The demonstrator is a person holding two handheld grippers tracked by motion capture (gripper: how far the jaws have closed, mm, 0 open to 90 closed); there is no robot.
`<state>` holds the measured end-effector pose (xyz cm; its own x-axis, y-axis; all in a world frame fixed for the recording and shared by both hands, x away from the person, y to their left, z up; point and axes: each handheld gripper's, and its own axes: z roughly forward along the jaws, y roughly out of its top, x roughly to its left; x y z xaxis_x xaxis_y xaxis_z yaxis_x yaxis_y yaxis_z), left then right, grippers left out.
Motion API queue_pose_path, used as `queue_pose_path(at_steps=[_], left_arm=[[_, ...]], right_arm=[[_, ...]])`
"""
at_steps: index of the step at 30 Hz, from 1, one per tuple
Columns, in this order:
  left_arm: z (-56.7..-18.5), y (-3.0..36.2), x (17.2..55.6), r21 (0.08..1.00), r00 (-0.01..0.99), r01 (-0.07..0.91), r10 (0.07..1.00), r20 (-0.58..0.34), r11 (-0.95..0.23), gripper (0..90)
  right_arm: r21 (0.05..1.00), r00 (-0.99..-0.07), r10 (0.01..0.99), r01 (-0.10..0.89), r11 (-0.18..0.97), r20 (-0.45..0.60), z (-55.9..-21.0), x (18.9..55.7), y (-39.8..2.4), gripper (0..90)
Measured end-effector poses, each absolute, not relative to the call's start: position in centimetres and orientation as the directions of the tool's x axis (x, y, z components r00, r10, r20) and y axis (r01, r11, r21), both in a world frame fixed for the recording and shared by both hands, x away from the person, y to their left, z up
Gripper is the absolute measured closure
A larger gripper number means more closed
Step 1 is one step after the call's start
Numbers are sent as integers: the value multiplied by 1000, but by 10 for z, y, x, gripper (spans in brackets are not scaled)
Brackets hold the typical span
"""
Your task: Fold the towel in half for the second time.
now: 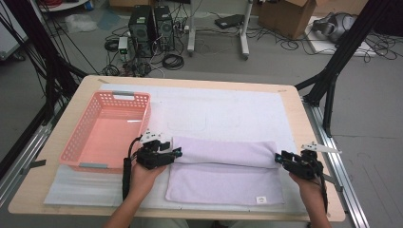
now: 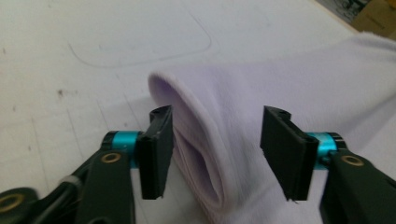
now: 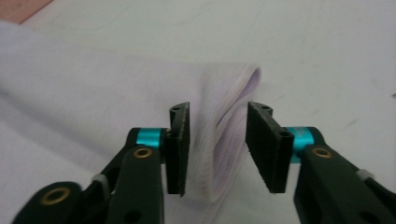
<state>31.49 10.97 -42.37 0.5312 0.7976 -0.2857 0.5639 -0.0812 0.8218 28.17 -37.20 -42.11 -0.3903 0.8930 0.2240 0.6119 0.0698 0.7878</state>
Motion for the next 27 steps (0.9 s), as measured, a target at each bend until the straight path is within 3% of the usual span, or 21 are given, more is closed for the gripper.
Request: queue_pose_path(at_steps=[8, 13, 15, 17, 18, 27], left_arm=[[-426, 108, 349, 785, 489, 617, 808, -329, -53, 424], [-433, 100, 353, 781, 528, 612, 800, -283, -128, 630], [-436, 98, 353, 776, 541, 613, 793, -280, -145, 752], [-435, 97, 351, 782, 547, 606, 790, -277, -146, 809], [-434, 98, 350, 787, 549, 601, 788, -278, -141, 820], [-425, 109, 325, 839, 588, 536, 756, -289, -96, 826]], right_arm=[[756, -344, 914, 652, 65, 217, -412, 319, -367, 500], [694, -323, 920, 715, 83, 224, -418, 346, -354, 454], [670, -326, 918, 736, 96, 225, -423, 353, -350, 518], [652, -347, 910, 748, 124, 226, -427, 356, -348, 737], [659, -360, 907, 740, 136, 217, -426, 355, -348, 787], [775, -398, 900, 620, 119, 180, -413, 317, -352, 806]])
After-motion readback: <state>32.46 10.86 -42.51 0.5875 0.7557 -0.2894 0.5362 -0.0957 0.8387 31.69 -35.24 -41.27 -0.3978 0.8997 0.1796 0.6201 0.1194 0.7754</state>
